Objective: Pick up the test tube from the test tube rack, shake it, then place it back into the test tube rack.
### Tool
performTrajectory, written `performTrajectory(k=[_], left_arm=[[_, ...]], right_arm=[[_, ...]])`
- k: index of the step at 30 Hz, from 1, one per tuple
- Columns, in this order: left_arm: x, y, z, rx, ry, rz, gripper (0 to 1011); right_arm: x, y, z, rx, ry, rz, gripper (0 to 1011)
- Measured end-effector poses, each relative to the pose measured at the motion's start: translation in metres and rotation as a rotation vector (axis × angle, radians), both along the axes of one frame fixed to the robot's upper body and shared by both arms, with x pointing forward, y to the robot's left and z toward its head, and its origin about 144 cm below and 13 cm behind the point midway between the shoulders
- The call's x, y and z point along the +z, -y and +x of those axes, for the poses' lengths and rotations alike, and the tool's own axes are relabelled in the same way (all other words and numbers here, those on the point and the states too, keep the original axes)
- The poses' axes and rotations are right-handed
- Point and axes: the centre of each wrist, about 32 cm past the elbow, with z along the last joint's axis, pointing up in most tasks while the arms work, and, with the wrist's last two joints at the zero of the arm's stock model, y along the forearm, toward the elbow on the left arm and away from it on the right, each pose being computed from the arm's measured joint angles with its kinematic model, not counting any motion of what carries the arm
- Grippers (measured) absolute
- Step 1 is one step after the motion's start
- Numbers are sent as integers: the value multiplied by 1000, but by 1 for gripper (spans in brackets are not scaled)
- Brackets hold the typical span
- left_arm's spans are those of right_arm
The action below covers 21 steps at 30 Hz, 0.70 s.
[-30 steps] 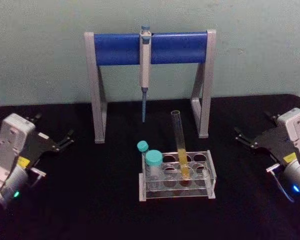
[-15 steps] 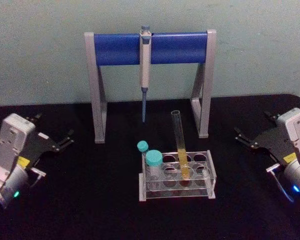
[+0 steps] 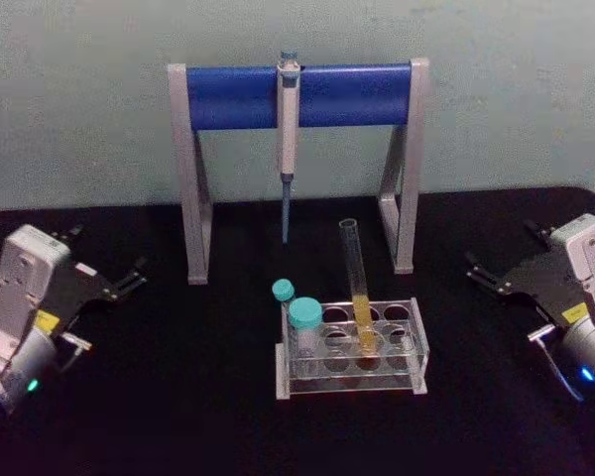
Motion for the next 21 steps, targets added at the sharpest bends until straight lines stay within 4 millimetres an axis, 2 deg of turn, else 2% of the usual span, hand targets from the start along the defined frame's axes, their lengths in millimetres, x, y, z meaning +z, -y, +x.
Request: performTrajectory(k=[11,21], left_arm=[[0,0,0,0,0,0,1001],[0,0,0,0,0,0,1001]], right_arm=[[3,-1,-1,-16,19,14,1000],[18,0,-15,55,78,75,1000]])
